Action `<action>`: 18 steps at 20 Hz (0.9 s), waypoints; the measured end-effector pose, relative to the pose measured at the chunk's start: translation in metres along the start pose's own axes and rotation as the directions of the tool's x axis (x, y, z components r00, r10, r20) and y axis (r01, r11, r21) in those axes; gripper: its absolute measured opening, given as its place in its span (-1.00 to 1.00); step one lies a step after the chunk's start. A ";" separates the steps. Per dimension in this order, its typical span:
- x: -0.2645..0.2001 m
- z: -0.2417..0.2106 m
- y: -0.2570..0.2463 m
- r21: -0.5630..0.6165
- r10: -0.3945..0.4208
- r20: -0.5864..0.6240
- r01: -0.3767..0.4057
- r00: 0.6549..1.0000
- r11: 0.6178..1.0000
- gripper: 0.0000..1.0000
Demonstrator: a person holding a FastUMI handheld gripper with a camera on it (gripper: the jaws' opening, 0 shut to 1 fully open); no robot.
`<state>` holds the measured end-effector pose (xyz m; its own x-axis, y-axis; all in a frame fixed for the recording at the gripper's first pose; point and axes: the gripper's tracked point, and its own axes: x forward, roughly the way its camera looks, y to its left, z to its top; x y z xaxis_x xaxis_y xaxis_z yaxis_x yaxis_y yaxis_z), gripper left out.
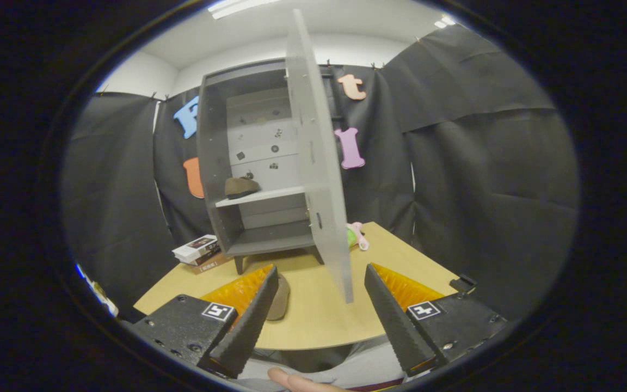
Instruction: Open the shoe cabinet door, grab the shoes and put them into the shoe cabinet, then close the shoe cabinet door.
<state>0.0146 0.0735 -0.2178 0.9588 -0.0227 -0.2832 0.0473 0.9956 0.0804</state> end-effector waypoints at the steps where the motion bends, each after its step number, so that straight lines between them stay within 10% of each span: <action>1: 0.008 -0.012 0.015 -0.034 0.025 -0.011 -0.025 1.000 0.999 1.00; 12: 0.131 -0.151 0.123 -0.191 0.152 -0.136 -0.176 0.979 0.966 1.00; 18: 0.185 -0.144 0.151 -0.205 0.172 -0.059 -0.181 0.983 0.962 1.00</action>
<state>0.1587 0.2328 -0.3961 0.9342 0.1546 -0.3214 -0.1853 0.9804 -0.0670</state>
